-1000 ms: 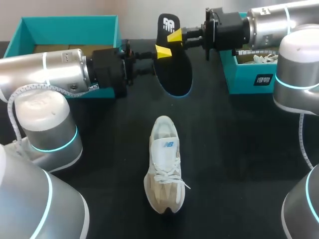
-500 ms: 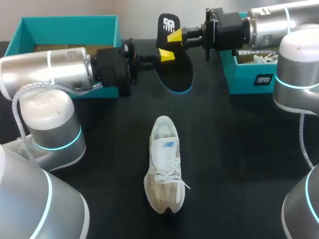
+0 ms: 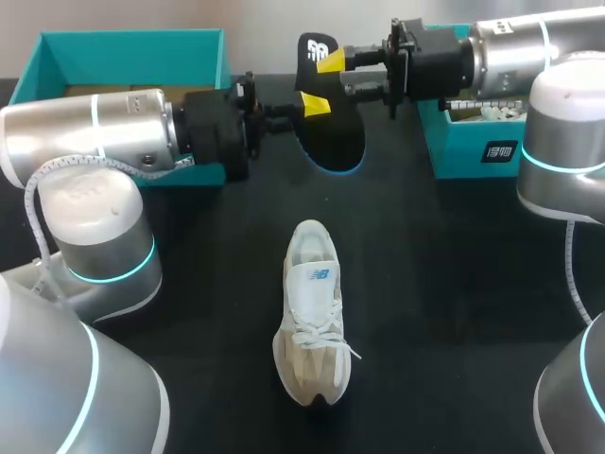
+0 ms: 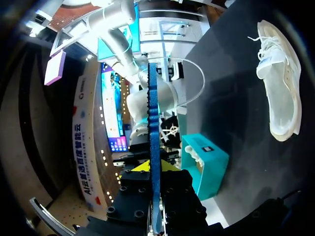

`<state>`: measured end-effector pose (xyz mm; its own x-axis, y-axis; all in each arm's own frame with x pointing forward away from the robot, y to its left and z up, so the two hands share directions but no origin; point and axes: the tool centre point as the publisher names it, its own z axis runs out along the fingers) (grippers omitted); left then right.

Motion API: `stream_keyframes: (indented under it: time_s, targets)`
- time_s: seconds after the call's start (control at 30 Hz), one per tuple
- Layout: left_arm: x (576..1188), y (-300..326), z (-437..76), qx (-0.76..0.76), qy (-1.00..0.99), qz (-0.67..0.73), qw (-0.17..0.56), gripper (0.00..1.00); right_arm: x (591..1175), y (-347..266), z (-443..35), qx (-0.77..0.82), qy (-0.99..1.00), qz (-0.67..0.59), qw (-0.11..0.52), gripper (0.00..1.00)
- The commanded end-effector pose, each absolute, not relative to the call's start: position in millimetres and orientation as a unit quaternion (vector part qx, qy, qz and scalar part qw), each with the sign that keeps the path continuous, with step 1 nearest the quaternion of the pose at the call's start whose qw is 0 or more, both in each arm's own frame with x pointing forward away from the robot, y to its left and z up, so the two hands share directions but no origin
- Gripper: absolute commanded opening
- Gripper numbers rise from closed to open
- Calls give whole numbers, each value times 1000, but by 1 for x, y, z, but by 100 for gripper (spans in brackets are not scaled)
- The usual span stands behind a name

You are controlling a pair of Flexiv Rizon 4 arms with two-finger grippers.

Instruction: Take the shoe out of the shoebox, open the shoe tongue, remove and reinsert the insole, then place the shoe into the shoebox

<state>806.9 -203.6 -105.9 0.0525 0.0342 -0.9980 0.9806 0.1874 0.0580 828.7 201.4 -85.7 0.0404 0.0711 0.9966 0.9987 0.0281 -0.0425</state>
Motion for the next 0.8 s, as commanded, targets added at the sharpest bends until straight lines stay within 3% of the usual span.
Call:
stream_keyframes:
  time_s: [0.03, 0.6, 0.8]
  targets:
    - [803, -189, -106, 460, 557, -441, 532, 0, 816, 193, -89, -522, -510, -469, 498, 100]
    - [788, -130, -129, 273, 669, -615, 317, 0, 779, 164, -97, -536, -512, -471, 479, 100]
    - [782, -130, -126, 290, 654, -622, 317, 0, 777, 163, -97, -536, -510, -472, 479, 100]
